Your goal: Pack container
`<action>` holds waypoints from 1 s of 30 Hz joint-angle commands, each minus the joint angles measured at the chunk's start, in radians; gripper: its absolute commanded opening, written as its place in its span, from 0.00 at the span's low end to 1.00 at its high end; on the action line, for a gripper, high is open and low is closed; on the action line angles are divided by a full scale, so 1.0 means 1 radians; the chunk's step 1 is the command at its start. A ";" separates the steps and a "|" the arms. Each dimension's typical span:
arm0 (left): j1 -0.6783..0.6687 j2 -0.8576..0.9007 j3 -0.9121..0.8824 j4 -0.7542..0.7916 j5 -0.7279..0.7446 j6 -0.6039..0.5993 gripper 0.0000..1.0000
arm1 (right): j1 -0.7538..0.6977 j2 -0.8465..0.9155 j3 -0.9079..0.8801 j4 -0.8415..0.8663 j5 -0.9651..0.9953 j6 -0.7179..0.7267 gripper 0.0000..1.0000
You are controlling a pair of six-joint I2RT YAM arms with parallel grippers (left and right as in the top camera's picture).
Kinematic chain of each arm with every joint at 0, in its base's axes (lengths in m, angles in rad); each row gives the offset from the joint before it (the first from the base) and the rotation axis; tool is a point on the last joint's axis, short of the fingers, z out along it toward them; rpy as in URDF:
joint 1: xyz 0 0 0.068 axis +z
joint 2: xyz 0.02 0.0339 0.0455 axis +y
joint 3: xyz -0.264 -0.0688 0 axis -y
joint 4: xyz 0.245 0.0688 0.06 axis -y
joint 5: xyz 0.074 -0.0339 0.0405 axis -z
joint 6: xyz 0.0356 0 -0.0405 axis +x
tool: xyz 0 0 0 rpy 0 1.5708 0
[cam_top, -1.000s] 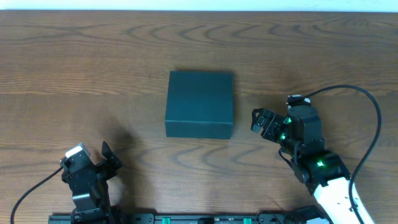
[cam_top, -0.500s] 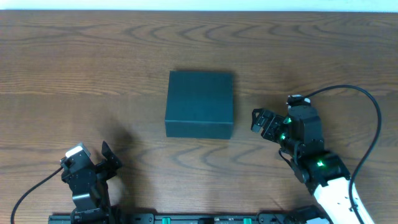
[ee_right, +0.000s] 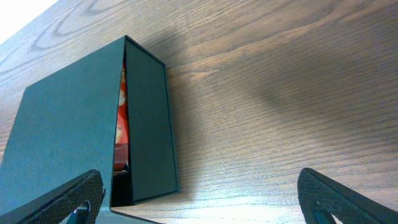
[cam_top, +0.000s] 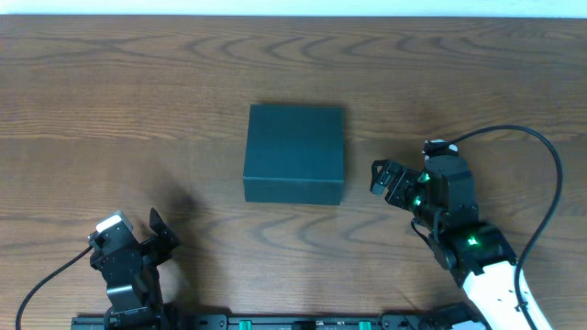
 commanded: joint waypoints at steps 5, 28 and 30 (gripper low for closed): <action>0.002 -0.008 -0.014 -0.002 -0.026 0.022 0.95 | -0.008 -0.117 0.005 -0.048 -0.003 -0.005 0.99; 0.002 -0.008 -0.014 -0.002 -0.026 0.022 0.95 | -0.008 -0.840 -0.411 -0.162 0.090 -0.311 0.99; 0.002 -0.008 -0.014 -0.002 -0.026 0.022 0.95 | -0.008 -0.877 -0.447 -0.162 0.085 -0.310 0.99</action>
